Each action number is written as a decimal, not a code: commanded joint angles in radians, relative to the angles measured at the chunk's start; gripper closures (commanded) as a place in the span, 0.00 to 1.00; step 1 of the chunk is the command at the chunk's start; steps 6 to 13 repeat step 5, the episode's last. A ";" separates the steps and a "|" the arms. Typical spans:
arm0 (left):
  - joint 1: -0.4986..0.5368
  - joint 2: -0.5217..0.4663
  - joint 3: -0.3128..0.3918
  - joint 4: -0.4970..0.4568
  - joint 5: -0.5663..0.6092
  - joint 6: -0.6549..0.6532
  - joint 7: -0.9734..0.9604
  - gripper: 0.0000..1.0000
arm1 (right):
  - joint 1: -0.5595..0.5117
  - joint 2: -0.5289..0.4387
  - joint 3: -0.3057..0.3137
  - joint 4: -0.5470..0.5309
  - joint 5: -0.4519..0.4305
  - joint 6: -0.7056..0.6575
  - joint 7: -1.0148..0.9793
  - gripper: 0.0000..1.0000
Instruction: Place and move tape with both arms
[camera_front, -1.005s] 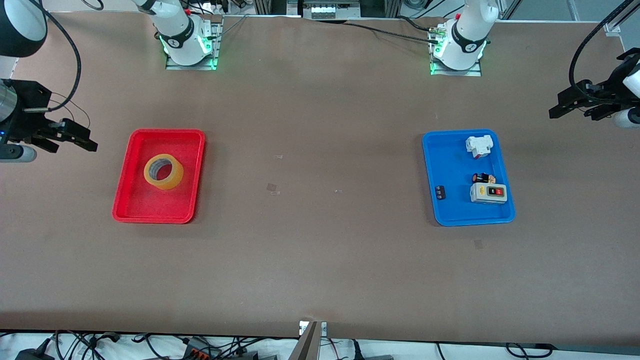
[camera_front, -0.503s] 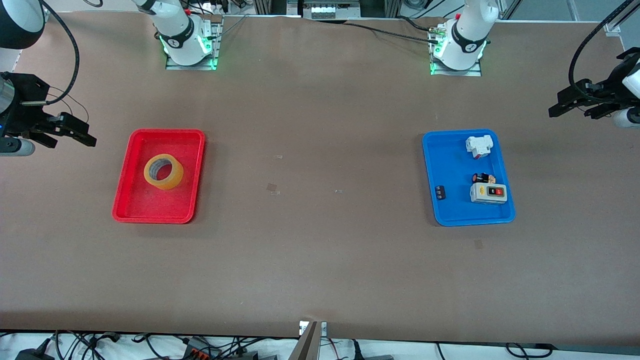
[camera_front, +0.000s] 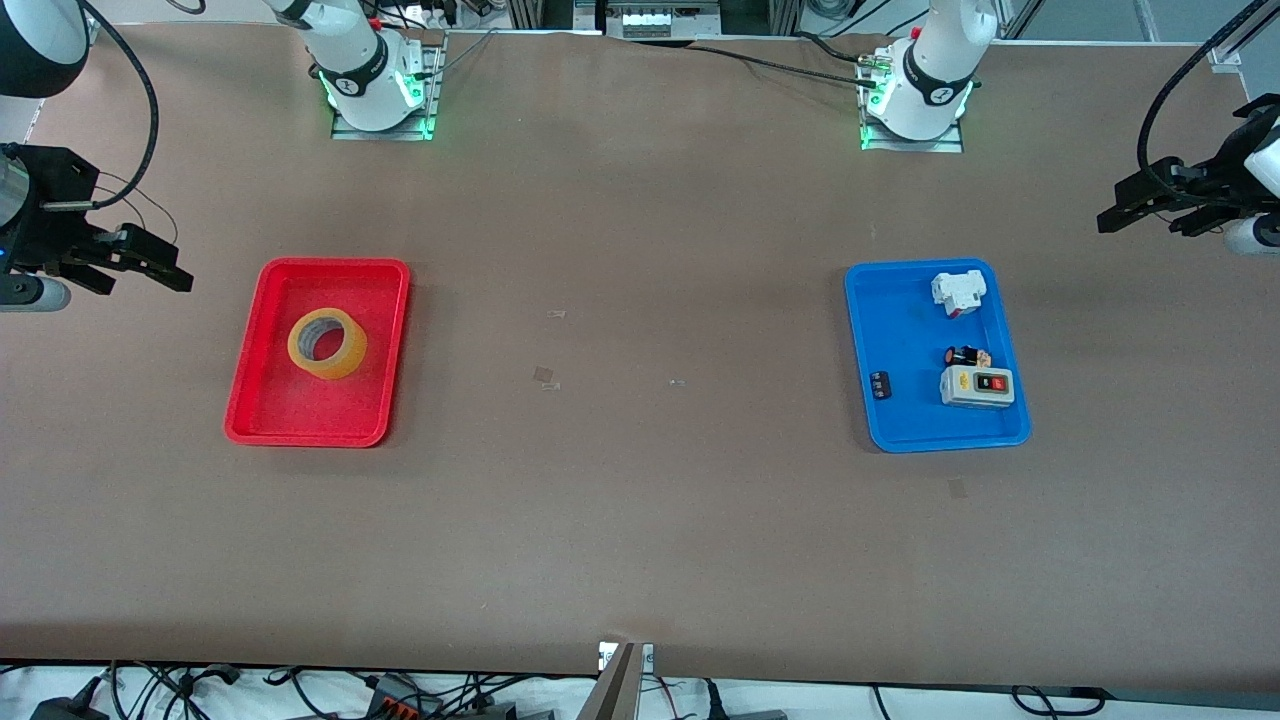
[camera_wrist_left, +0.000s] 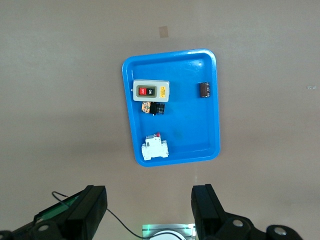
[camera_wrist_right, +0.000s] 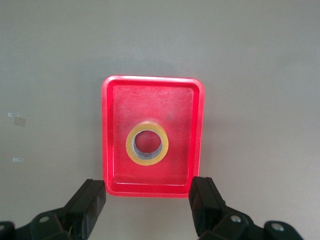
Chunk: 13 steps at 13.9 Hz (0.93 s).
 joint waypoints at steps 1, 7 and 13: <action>0.009 -0.003 -0.005 0.012 -0.005 -0.020 0.007 0.00 | -0.009 -0.027 0.004 -0.016 0.016 -0.002 -0.007 0.00; 0.009 -0.003 -0.005 0.009 -0.004 -0.020 0.007 0.00 | -0.009 -0.028 0.004 -0.015 0.016 -0.007 -0.007 0.00; 0.009 -0.003 -0.005 0.009 -0.004 -0.020 0.007 0.00 | -0.009 -0.028 0.004 -0.015 0.016 -0.007 -0.007 0.00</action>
